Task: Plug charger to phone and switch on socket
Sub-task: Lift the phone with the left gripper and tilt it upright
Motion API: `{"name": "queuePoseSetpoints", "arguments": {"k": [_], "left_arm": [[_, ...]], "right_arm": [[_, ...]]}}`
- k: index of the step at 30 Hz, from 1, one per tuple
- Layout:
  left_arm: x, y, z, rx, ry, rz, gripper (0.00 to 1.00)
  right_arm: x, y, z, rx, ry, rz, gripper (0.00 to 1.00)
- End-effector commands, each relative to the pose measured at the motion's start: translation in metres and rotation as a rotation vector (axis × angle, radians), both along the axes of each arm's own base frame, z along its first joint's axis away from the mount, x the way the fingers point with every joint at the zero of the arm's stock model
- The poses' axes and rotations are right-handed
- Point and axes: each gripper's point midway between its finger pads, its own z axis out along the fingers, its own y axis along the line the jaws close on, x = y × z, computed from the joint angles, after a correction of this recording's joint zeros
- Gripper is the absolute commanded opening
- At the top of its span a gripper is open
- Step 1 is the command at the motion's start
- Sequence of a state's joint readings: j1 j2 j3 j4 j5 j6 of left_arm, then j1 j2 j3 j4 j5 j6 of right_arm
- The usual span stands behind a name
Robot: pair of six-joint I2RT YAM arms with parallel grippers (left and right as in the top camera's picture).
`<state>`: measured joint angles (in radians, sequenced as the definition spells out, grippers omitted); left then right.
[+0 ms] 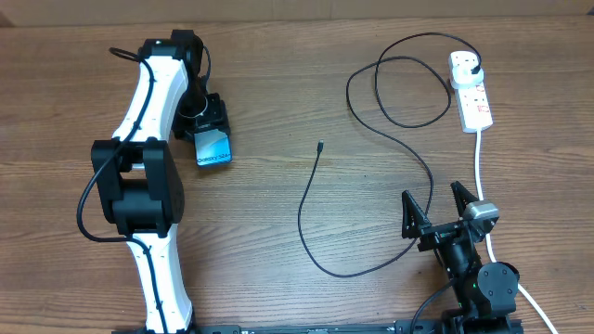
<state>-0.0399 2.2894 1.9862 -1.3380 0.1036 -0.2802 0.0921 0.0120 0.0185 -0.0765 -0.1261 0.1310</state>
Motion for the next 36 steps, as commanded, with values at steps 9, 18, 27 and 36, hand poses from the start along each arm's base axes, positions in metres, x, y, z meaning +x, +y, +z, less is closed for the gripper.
{"name": "queuePoseSetpoints", "arguments": {"k": [9, 18, 27, 36], "left_arm": [[-0.004, -0.058, 0.024, -0.321, 0.061, 0.146, 0.04], [-0.019, -0.059, 0.027, -0.293, 0.185, 0.366, 0.04], [-0.035, -0.067, 0.033, -0.297, 0.306, 0.517, 0.04], [-0.041, -0.105, 0.049, -0.442, 0.372, 0.504, 0.04]], "right_arm": [[0.000, 0.000, -0.002, 0.002, 0.000, -0.001, 1.00], [0.000, 0.000, -0.002, 0.002, 0.000, -0.001, 1.00], [0.000, 0.000, -0.002, 0.002, 0.000, -0.001, 1.00], [0.000, 0.000, -0.002, 0.002, 0.000, -0.001, 1.00]]}}
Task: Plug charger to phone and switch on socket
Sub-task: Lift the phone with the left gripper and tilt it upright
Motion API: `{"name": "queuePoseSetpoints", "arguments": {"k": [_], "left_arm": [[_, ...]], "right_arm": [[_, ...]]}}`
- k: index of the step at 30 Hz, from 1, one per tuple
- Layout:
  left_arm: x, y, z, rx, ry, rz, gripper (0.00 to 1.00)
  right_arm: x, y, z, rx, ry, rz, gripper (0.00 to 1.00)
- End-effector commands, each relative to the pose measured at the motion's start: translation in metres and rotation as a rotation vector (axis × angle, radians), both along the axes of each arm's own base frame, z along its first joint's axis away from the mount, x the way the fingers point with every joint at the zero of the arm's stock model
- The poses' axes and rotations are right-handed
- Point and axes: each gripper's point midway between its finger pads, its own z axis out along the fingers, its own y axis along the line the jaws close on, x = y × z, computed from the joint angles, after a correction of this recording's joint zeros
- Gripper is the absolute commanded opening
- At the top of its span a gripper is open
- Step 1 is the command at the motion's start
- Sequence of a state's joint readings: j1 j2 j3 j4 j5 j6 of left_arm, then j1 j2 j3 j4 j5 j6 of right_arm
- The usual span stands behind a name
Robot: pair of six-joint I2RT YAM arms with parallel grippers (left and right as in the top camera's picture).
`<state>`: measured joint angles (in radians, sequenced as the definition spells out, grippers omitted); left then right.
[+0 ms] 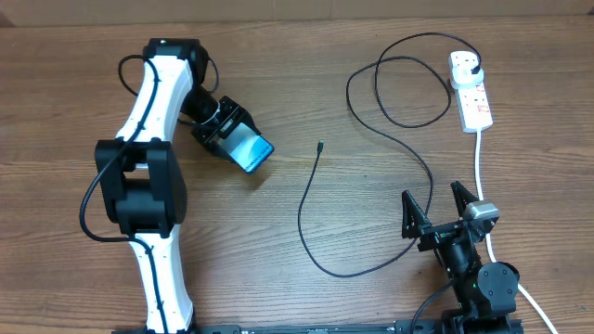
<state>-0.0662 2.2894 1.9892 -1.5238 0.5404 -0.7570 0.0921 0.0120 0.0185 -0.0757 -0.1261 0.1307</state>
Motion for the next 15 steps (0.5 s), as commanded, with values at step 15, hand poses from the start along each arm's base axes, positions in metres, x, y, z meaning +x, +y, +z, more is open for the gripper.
{"name": "queuePoseSetpoints", "arguments": {"k": [15], "left_arm": [[-0.022, -0.049, 0.046, -0.227, 0.226, 0.156, 0.04]], "right_arm": [[0.000, 0.000, -0.003, 0.002, 0.001, -0.001, 1.00]]}}
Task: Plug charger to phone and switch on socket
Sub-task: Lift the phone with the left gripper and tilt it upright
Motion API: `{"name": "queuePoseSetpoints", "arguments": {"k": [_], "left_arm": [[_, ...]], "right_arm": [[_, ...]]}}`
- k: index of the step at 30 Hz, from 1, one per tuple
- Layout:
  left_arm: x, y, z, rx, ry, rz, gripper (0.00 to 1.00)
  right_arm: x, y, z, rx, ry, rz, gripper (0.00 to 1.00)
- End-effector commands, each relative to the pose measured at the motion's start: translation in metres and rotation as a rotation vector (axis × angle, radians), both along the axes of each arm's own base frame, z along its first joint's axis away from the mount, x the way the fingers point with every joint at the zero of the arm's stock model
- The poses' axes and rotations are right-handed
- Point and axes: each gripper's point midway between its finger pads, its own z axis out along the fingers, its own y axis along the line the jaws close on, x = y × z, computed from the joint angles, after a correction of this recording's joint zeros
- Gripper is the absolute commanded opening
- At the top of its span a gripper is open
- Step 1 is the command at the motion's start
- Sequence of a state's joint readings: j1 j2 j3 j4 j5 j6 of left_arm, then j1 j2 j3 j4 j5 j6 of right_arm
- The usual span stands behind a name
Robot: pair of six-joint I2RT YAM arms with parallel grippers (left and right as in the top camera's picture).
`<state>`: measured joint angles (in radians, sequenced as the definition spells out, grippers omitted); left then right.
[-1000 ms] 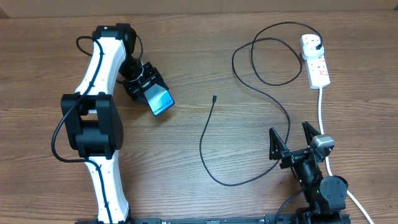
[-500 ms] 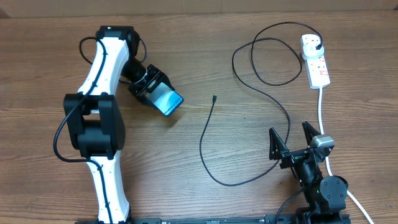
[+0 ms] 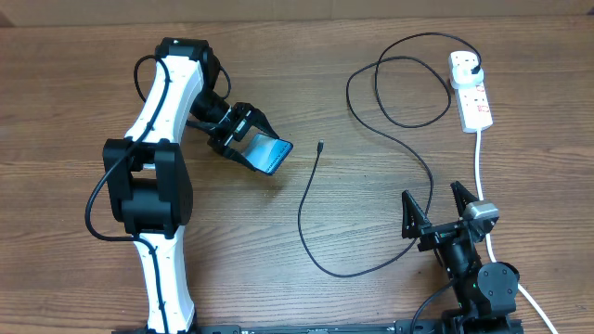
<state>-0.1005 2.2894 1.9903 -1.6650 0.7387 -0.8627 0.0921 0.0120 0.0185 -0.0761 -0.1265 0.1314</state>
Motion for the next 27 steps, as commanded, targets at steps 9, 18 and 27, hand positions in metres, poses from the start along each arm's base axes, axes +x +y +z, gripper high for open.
{"name": "queuePoseSetpoints", "arguments": {"k": [9, 18, 27], "left_arm": [[0.013, -0.029, 0.037, -0.227, 0.020, 0.107, 0.04], [0.014, -0.032, 0.041, -0.260, 0.017, 0.115, 0.04], [0.017, -0.037, 0.048, -0.312, 0.007, 0.124, 0.04]], "right_arm": [[0.000, 0.000, -0.003, 0.001, 0.000, -0.002, 1.00], [0.000, 0.000, -0.003, 0.001, 0.000, -0.002, 1.00], [0.001, -0.003, 0.000, -0.002, -0.012, -0.016, 1.00]]}}
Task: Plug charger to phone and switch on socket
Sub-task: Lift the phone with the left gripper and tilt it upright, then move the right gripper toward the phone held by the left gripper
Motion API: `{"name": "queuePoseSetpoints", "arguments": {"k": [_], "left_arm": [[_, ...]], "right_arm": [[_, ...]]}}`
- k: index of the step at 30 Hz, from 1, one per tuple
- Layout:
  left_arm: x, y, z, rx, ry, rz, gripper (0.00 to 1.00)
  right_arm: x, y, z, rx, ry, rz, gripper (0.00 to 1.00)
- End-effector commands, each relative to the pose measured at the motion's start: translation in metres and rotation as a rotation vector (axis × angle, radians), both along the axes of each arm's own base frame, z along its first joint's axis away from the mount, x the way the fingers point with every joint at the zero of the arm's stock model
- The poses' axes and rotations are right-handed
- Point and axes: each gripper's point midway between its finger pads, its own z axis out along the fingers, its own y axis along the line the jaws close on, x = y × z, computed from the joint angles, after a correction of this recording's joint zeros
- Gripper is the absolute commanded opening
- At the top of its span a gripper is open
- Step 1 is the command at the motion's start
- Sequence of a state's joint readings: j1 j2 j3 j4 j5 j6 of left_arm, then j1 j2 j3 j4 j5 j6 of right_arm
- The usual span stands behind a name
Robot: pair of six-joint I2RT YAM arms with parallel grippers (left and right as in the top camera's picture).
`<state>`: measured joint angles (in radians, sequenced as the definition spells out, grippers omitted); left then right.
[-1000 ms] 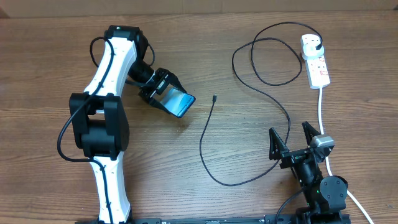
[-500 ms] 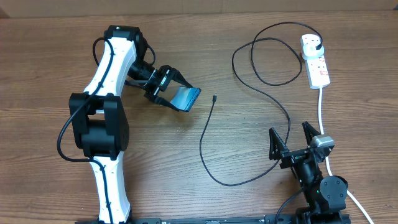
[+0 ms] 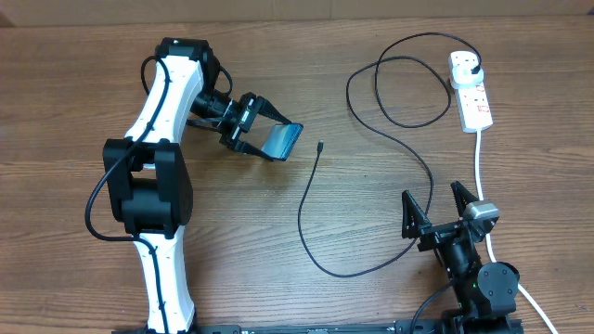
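Note:
My left gripper (image 3: 276, 141) is shut on a phone (image 3: 282, 142) with a blue screen, held tilted above the table left of centre. The black charger cable (image 3: 306, 199) lies in a curve across the middle; its plug tip (image 3: 319, 146) rests on the wood just right of the phone. The cable loops up to a black plug in the white socket strip (image 3: 471, 89) at the far right. My right gripper (image 3: 432, 206) stands open near the front right, with nothing between its fingers.
The strip's white lead (image 3: 481, 167) runs down the right side past the right arm. The cable's big loop (image 3: 394, 88) lies left of the strip. The left arm (image 3: 153, 167) stretches along the table's left side.
My left gripper has carried the phone a little to the right and up, closer to the cable's plug tip, and tilted it more. The right arm and cable are unchanged.
At first my left gripper held the phone at the far left of the table. Then it held it further right and turned, then further right again. Now the phone hangs just left of the plug tip. The right gripper has stayed open and still.

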<state>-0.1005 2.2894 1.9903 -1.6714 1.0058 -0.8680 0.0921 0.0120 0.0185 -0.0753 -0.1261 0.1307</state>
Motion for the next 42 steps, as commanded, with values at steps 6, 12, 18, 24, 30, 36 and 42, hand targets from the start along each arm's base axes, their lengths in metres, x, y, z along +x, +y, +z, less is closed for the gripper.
{"name": "queuePoseSetpoints", "arguments": {"k": [6, 12, 18, 24, 30, 36, 42], "left_arm": [[0.015, -0.006, 0.011, -0.087, -0.160, -0.028, 0.04], [0.025, 0.006, -0.012, 0.012, -0.314, -0.119, 0.04], [0.022, 0.023, -0.033, 0.182, -0.289, -0.159, 0.04], [0.021, 0.032, -0.045, 0.320, -0.287, -0.197, 0.04], [0.024, 0.032, -0.047, 0.461, -0.293, -0.210, 0.04], [0.034, 0.032, -0.042, 0.604, -0.314, -0.182, 0.04], [0.038, 0.039, -0.042, 0.696, -0.271, -0.101, 0.04]], "right_arm": [[0.000, -0.002, 0.021, 0.141, -0.064, -0.009, 1.00], [-0.011, 0.019, 0.052, 0.371, -0.095, 0.150, 1.00], [-0.010, 0.027, 0.065, 0.380, -0.009, 0.183, 1.00], [0.011, 0.044, 0.092, 0.372, 0.151, 0.252, 1.00], [0.049, 0.079, 0.097, 0.396, 0.446, 0.406, 1.00], [0.077, 0.114, 0.076, 0.466, 0.690, 0.619, 1.00], [0.101, 0.128, 0.019, 0.657, 0.941, 0.638, 1.00]]}}
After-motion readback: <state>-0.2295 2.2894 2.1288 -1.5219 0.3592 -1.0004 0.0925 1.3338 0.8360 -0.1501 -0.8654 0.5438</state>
